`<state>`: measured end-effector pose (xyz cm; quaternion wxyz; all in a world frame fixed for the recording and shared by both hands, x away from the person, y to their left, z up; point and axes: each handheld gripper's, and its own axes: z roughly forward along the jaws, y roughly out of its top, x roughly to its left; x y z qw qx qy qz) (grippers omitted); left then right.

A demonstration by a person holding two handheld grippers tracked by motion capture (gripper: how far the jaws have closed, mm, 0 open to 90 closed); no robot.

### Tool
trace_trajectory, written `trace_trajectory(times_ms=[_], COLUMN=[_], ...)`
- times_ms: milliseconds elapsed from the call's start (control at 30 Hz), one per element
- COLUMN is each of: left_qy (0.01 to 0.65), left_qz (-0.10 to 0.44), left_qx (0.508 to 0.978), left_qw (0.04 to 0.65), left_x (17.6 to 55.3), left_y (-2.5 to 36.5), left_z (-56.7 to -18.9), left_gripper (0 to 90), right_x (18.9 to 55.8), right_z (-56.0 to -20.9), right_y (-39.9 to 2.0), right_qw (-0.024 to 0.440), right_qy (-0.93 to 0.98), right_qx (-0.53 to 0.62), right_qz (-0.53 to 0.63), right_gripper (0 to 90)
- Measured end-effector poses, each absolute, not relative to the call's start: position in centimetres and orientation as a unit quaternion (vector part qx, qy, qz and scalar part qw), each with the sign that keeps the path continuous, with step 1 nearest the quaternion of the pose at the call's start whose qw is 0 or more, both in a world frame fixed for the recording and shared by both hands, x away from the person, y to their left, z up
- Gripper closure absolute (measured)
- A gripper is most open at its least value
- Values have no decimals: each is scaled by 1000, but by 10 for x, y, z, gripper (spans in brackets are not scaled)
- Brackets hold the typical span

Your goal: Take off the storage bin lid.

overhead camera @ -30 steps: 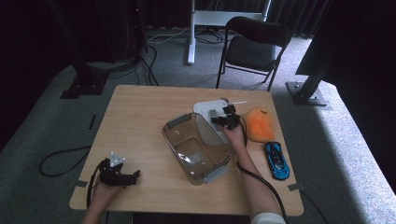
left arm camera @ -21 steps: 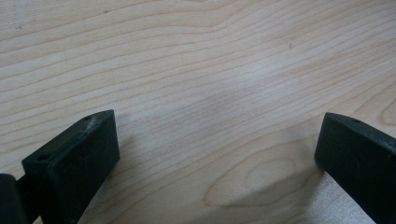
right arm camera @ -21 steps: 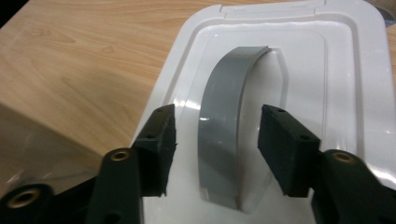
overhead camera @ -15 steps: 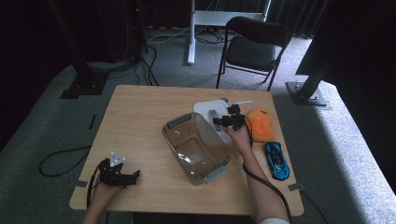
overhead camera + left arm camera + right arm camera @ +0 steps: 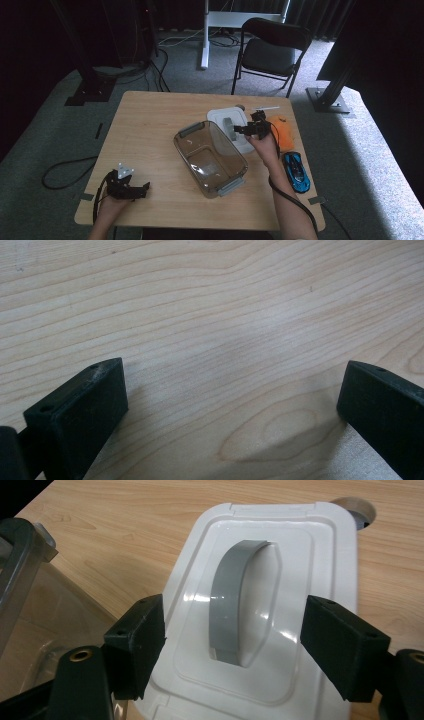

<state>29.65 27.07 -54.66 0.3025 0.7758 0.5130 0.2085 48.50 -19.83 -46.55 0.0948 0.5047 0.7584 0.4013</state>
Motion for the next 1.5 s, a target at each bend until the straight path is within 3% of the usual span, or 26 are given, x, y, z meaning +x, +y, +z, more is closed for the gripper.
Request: trace_trajectory(times_ms=[667, 1500], left_qy=[513, 515], left_qz=[209, 209], left_qx=[776, 775], left_qw=[302, 302], left_x=[296, 296], left_y=[271, 270], left_z=[-547, -547], left_gripper=[3, 3], right_x=[470, 454], right_z=[-451, -445], right_y=[-227, -286], right_qw=[117, 150], right_qy=[749, 723], right_qx=[508, 544], right_qz=[409, 398], right_gripper=[130, 140])
